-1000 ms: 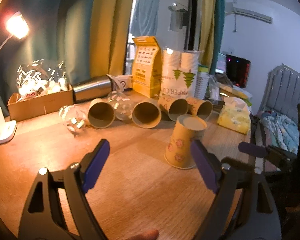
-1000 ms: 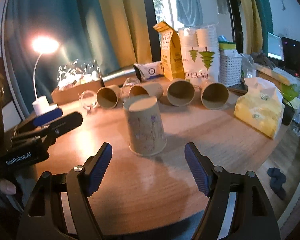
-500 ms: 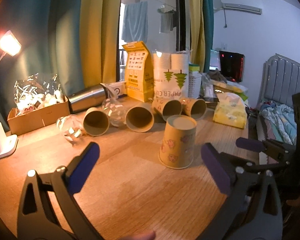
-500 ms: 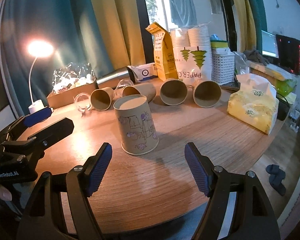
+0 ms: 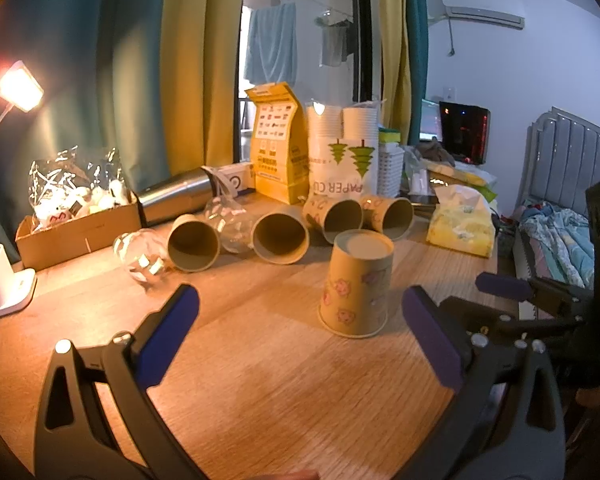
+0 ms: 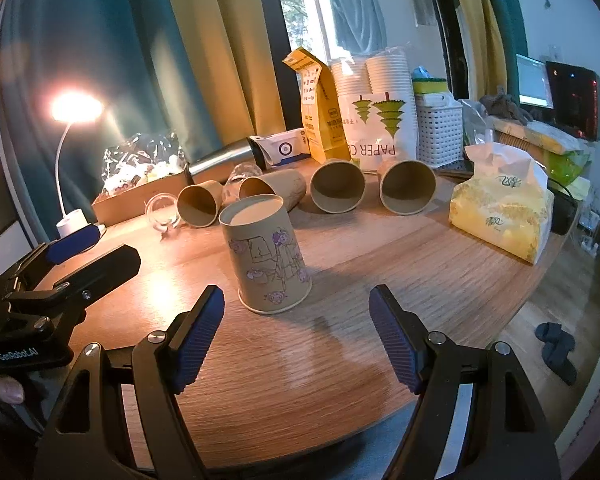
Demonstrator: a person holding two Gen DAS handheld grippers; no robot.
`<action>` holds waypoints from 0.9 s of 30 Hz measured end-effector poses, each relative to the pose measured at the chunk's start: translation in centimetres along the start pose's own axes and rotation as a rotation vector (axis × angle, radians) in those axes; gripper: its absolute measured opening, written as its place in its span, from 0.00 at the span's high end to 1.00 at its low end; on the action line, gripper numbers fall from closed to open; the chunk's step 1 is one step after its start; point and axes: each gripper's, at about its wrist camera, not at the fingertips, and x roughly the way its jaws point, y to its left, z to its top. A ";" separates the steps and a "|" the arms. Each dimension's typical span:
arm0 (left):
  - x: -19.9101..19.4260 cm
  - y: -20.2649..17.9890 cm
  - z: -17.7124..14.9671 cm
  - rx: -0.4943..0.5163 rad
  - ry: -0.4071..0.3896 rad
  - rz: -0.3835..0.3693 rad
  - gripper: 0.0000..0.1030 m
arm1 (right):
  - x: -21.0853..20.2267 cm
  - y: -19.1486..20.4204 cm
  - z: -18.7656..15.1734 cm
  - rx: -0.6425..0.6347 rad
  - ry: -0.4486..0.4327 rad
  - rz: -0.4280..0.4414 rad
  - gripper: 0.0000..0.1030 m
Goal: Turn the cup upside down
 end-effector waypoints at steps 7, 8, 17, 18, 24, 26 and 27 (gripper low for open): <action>0.0 0.0 0.0 -0.001 0.000 0.000 0.00 | 0.0 -0.1 -0.1 0.002 0.000 -0.002 0.24; 0.0 0.0 0.0 -0.001 0.000 0.000 0.00 | 0.0 -0.2 -0.1 0.004 -0.001 -0.003 0.24; 0.0 0.0 0.0 -0.001 0.000 0.000 0.00 | 0.0 -0.3 -0.1 0.008 -0.004 -0.006 0.24; 0.0 0.0 0.0 -0.001 0.001 0.000 0.00 | 0.0 -0.3 -0.2 0.009 -0.003 -0.006 0.24; 0.0 0.0 -0.1 -0.001 0.001 0.000 0.00 | 0.0 -0.3 -0.2 0.009 -0.003 -0.005 0.24; 0.0 0.0 -0.1 -0.001 0.001 0.000 0.00 | 0.0 -0.3 -0.2 0.008 -0.003 -0.006 0.24; 0.0 0.0 -0.1 0.000 0.001 0.000 0.00 | 0.0 -0.3 -0.2 0.009 -0.003 -0.006 0.24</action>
